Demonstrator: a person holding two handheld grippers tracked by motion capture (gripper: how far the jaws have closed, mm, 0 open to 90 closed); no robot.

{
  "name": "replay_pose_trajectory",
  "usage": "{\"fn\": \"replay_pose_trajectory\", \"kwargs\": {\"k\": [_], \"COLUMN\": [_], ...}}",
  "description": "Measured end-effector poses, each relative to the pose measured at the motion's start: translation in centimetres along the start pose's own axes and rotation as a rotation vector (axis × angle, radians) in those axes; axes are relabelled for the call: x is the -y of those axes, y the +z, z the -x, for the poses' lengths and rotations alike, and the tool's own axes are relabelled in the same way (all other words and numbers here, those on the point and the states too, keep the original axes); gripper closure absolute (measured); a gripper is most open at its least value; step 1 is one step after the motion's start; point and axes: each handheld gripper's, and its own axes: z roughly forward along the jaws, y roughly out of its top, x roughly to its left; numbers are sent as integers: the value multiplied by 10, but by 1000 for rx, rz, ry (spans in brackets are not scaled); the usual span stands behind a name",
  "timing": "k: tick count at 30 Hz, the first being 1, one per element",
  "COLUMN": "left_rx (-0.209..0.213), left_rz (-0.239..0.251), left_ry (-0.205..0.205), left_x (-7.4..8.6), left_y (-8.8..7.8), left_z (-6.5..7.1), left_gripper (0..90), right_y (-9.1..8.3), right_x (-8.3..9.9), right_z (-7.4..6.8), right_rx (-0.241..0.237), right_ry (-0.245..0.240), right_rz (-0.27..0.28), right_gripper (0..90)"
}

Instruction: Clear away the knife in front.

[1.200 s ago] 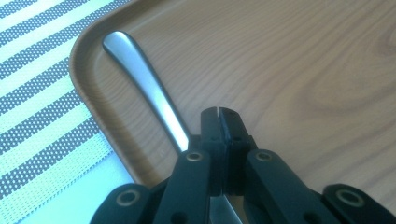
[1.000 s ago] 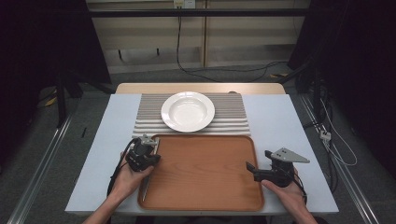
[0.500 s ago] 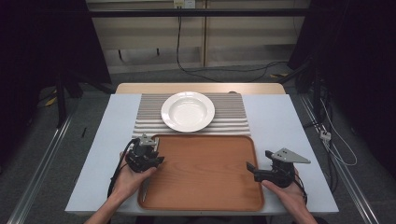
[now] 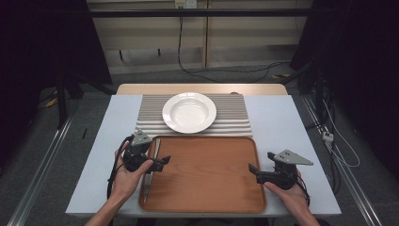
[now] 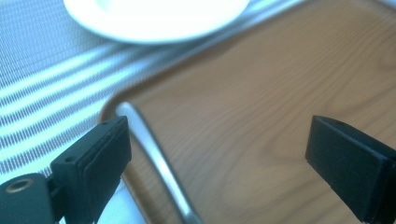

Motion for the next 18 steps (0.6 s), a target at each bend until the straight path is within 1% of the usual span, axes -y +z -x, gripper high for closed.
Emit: {"fn": "replay_pose_trajectory", "kwargs": {"k": [1, 4, 5, 6, 7, 8, 9, 10, 12, 13, 14, 16, 18], "left_rx": [-2, -25, -44, -58, -60, -56, -52, -59, -75, -78, -83, -93, -92], "left_rz": [17, 37, 46, 49, 58, 57, 52, 44, 33, 45, 48, 48, 42], "left_ry": [2, 4, 9, 4, -10, -18, -17, -11, -22, -37, -42, -39, -47], "left_x": [-1, -2, -1, 1, 3, 5, 7, 9, 14, 17, 20, 24, 28], "left_y": [-3, -12, -15, -17, -18, -20, -21, -22, -24, -25, -26, -28, -30], "left_z": [0, 0, -1, -2, -3, -4, -6, -7, -10, -12, -13, -16, -18], "left_gripper": [65, 63, 63, 62, 53, 53, 53, 54, 56, 53, 54, 54, 54], "right_y": [0, 0, 0, -1, -1, -1, -1, -2, -2, -2, -3, -3, -3], "right_x": [0, 0, 0, 1, 1, 1, 1, 1, 2, 2, 2, 2, 2], "right_z": [0, 0, 0, 0, 1, 1, 1, 1, 1, 2, 2, 2, 2], "right_rx": [0, 2, 1, 2, 2, 3, 5, 8, 8, 9, 10, 12, 15], "right_ry": [-2, -1, 0, 0, -2, 0, 2, 4, 9, 5, 7, 11, 14], "right_rz": [-1, -2, 0, -1, 1, 1, 3, 1, 0, 0, 1, 0, 1], "right_gripper": [109, 109, 109, 109, 109, 109, 109, 109, 109, 109, 109, 109, 109]}}
